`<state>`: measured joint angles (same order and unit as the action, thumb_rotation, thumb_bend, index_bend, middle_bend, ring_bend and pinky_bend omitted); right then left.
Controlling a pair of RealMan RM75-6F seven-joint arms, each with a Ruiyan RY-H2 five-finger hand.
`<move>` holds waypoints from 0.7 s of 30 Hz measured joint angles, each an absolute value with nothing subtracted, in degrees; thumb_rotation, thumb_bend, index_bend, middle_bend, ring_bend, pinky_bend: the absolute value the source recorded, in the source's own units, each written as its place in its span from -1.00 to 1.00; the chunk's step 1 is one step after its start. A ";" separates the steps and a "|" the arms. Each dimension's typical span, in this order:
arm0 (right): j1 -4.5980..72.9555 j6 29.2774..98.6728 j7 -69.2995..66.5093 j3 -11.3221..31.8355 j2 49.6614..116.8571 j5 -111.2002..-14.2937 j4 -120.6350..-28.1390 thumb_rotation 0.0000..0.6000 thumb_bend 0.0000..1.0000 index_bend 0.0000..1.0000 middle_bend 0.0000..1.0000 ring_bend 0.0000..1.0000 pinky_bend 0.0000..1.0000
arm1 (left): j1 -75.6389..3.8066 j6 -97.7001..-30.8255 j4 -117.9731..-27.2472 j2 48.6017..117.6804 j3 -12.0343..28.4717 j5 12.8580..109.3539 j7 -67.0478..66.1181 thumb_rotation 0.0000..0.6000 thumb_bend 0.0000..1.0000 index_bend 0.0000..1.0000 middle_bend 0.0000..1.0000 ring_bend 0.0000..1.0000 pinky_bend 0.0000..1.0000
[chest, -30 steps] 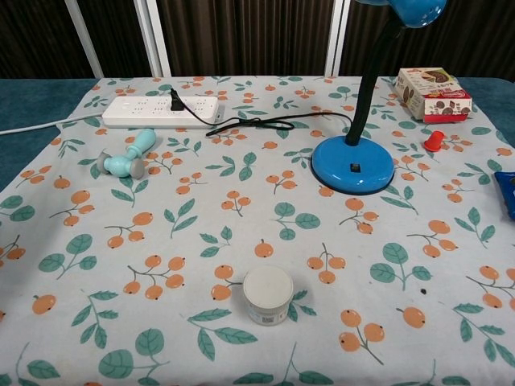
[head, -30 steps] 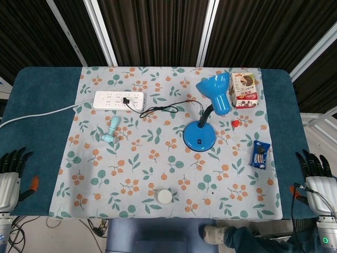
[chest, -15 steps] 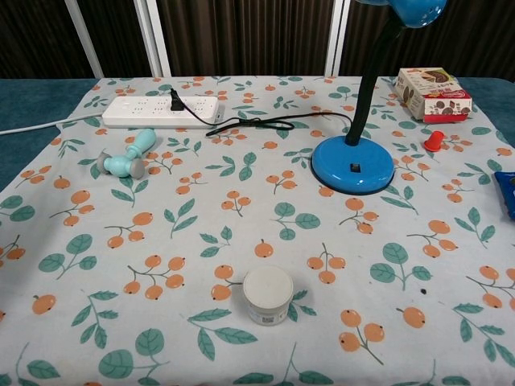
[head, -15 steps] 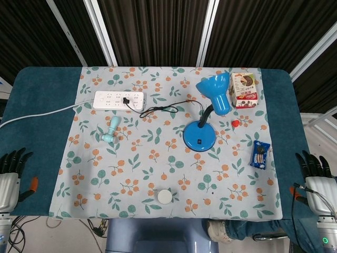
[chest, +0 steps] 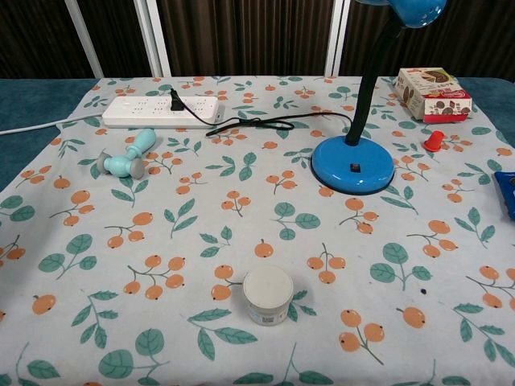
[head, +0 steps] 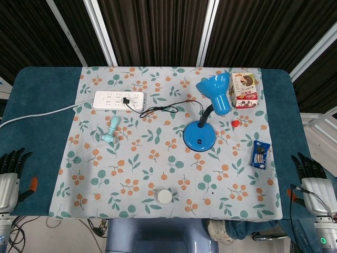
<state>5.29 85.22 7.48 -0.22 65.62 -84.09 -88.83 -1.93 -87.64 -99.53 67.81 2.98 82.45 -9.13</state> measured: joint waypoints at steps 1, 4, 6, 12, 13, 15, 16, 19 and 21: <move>5.44 84.68 7.64 -0.36 65.48 -84.23 -89.14 1.00 -0.47 -1.00 -0.86 -0.59 -0.43 | -1.93 -87.62 -99.45 67.86 2.99 82.39 -9.11 1.00 -0.13 -0.71 -0.91 -0.94 -1.00; 6.54 82.77 8.24 -0.44 65.05 -84.79 -90.26 1.00 -0.20 -1.00 -0.71 -0.28 -0.29 | -1.86 -87.58 -99.01 68.06 2.91 82.34 -8.95 1.00 -0.13 -0.71 -0.91 -0.94 -1.00; 7.91 81.00 8.44 -0.12 64.82 -85.14 -91.03 1.00 -0.04 -1.00 -0.62 -0.08 -0.22 | -1.78 -87.68 -98.58 68.24 2.83 82.48 -8.67 1.00 -0.13 -0.71 -0.91 -0.94 -1.00; 13.36 73.26 7.28 1.89 65.05 -84.91 -92.01 1.00 0.02 -1.00 -0.28 0.24 0.00 | -1.54 -88.10 -97.69 68.65 2.64 82.97 -7.95 1.00 -0.13 -0.71 -0.91 -0.94 -1.00; 14.26 71.68 7.14 2.19 65.10 -84.57 -92.15 1.00 0.02 -1.00 -0.22 0.30 0.03 | -1.52 -88.07 -97.57 68.70 2.64 82.95 -7.80 1.00 -0.13 -0.71 -0.91 -0.94 -1.00; 16.57 67.74 7.14 2.92 65.36 -83.55 -92.49 1.00 0.02 -1.00 -0.13 0.40 0.08 | -1.52 -87.98 -97.47 68.74 2.64 82.84 -7.77 1.00 -0.13 -0.71 -0.91 -0.94 -1.00; 17.68 66.05 7.31 3.29 65.57 -83.03 -92.62 1.00 0.02 -1.00 -0.09 0.43 0.11 | -1.52 -87.93 -97.43 68.77 2.67 82.72 -7.78 1.00 -0.13 -0.71 -0.91 -0.94 -1.00; 21.49 61.13 8.55 4.52 66.76 -81.11 -93.02 1.00 0.02 -1.00 0.03 0.52 0.19 | -1.51 -87.89 -97.33 68.84 2.73 82.59 -7.76 1.00 -0.13 -0.71 -0.91 -0.94 -1.00; 23.73 58.20 9.46 5.30 67.83 -79.59 -93.27 1.00 0.02 -1.00 0.10 0.56 0.24 | -1.47 -87.92 -97.20 68.95 2.73 82.56 -7.65 1.00 -0.13 -0.71 -0.91 -0.94 -1.00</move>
<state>23.73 58.20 9.46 5.30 67.83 -79.59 -93.27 -1.47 -87.92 -97.20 68.95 2.73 82.56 -7.65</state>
